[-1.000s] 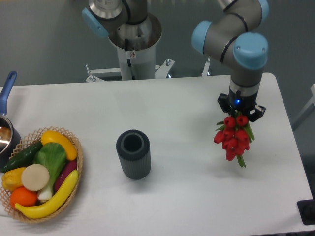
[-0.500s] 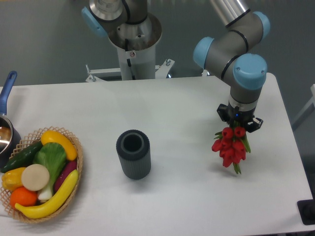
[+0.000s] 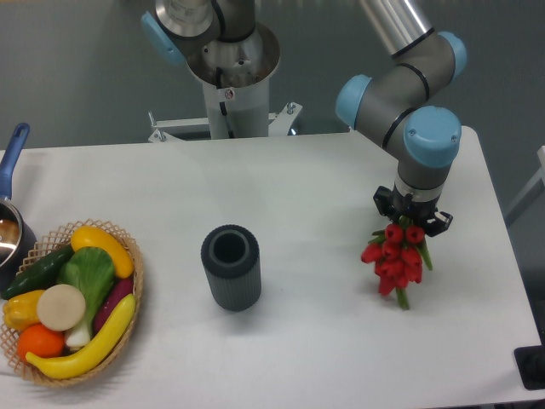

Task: Place the flowers on the table
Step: 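Lower the held red tulips down onto the table surface, then open the gripper to release the tulip stems, then raise the open gripper up and away from the tulips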

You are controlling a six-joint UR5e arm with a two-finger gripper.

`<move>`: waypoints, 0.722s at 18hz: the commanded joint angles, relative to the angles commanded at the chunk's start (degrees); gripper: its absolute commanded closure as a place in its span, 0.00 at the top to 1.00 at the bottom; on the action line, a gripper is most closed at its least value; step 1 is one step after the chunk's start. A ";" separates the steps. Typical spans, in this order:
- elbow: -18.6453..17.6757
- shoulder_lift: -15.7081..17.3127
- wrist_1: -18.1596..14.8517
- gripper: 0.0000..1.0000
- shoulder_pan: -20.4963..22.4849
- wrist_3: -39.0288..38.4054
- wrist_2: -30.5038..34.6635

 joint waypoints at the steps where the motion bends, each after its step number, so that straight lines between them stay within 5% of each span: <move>1: 0.00 0.09 0.00 0.91 0.00 0.00 0.00; 3: 0.09 0.44 0.70 1.00 0.09 0.00 0.00; 9: 2.28 4.57 1.67 1.00 1.23 0.00 -6.66; 13: 7.19 7.11 0.80 1.00 2.81 -0.09 -12.38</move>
